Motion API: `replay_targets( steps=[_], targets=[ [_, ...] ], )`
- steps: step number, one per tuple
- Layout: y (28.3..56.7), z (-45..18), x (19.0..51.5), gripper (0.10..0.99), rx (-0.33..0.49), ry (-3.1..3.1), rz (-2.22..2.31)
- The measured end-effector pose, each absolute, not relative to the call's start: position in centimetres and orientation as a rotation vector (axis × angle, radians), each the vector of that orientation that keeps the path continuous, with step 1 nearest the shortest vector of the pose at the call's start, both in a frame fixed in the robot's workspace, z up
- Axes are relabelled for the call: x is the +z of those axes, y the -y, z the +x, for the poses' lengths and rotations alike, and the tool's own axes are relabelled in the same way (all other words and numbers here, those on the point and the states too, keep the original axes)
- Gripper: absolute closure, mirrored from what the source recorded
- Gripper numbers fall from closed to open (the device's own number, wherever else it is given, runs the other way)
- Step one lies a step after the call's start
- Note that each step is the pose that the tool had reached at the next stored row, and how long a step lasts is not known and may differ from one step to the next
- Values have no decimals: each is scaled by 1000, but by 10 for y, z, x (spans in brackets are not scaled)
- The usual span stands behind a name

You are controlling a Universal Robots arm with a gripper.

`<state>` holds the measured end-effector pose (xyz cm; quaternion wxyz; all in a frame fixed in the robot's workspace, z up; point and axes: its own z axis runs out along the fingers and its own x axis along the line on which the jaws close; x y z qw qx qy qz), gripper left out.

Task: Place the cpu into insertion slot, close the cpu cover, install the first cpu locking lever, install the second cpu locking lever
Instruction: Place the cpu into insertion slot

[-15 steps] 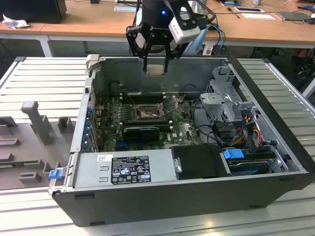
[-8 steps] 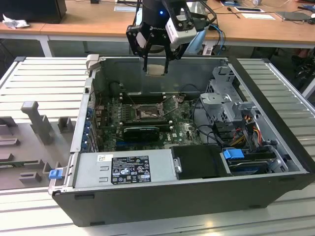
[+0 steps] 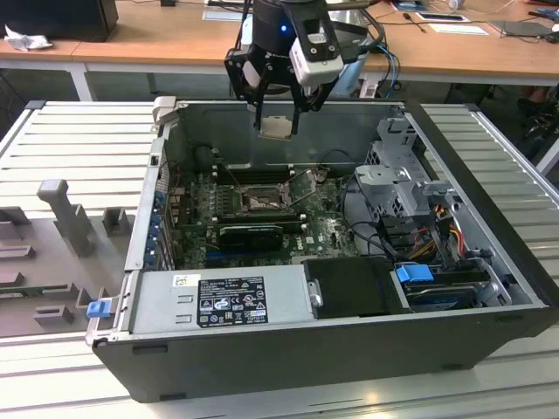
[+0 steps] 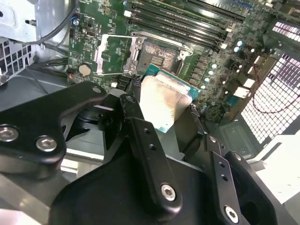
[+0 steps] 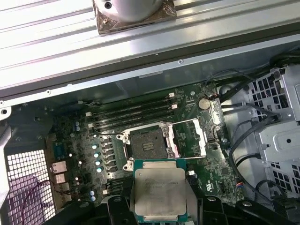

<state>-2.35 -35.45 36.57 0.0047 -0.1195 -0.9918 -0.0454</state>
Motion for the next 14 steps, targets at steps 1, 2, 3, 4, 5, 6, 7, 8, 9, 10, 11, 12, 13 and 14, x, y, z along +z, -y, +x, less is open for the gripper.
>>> replay_targets(
  steps=[1, 2, 3, 4, 5, 6, 7, 8, 9, 10, 11, 12, 13, 14],
  targets=[
    [354, -24, 366, 557, -142, 3106, -383],
    [354, -24, 366, 557, -142, 3105, -389],
    [354, -24, 366, 557, -142, 3104, -399],
    [354, -24, 366, 557, -142, 3104, -404],
    [354, -24, 366, 557, -142, 3103, -411],
    [354, -24, 366, 557, -142, 3103, -415],
    [354, -24, 366, 557, -142, 3102, -418],
    [354, -24, 366, 557, -142, 3102, -421],
    [354, -24, 366, 557, -143, 3101, -426],
    [354, -25, 366, 557, -142, 3101, -433],
    [354, -25, 366, 557, -143, 3100, -440],
    [354, -25, 366, 557, -143, 3099, -444],
    [354, -25, 366, 557, -143, 3099, -449],
    [354, -25, 366, 557, -143, 3099, -452]
  ],
)
